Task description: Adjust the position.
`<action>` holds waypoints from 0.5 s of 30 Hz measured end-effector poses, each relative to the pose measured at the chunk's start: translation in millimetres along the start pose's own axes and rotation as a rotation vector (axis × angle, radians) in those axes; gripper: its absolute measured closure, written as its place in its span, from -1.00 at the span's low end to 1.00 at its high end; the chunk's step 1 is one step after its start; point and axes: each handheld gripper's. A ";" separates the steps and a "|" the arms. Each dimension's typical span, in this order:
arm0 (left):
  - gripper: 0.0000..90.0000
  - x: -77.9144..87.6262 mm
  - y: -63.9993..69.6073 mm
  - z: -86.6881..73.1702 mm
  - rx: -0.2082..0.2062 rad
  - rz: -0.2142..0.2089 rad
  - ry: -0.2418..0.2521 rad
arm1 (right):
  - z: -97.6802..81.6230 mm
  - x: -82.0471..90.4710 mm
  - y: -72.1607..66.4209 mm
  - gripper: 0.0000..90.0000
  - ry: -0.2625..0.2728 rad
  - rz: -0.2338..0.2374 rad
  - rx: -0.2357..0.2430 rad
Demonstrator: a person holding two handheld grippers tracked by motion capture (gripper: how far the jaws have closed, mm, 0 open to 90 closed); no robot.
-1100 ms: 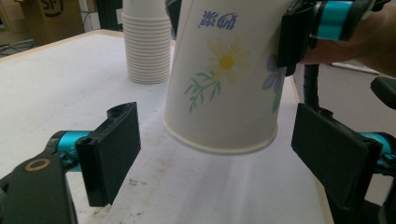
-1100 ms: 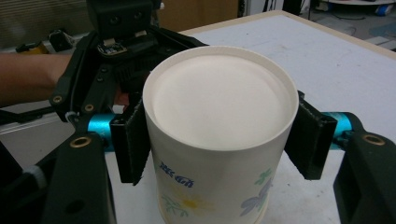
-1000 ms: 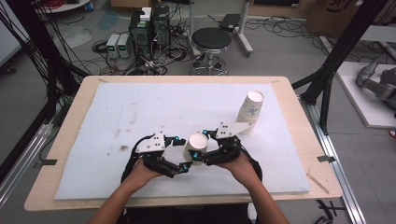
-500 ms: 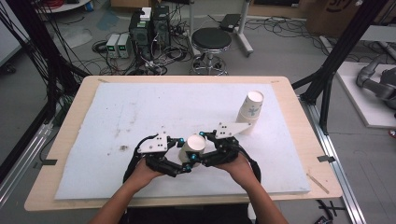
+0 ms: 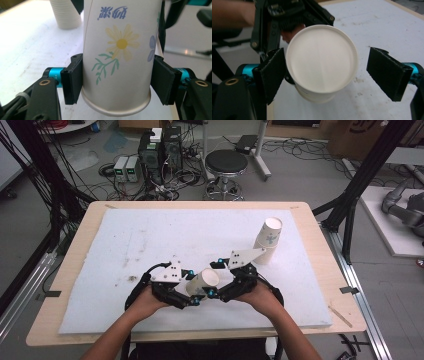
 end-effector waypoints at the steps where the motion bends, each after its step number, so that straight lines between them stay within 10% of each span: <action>1: -0.27 0.4 0.5 1.5 -0.013 0.005 -0.029 | 0.2 0.7 0.3 -0.63 -0.017 0.003 0.016; 15: -0.27 -5.5 1.6 21.6 -0.080 0.004 -0.310 | -0.6 -1.0 2.7 -0.62 -0.134 0.089 0.156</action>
Point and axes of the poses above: each handheld gripper's, and its own axes: x roughly backward along the jaws, z roughly out of its top, y roughly to its right, and after that the axes turned 12 degrees about x, right-handed
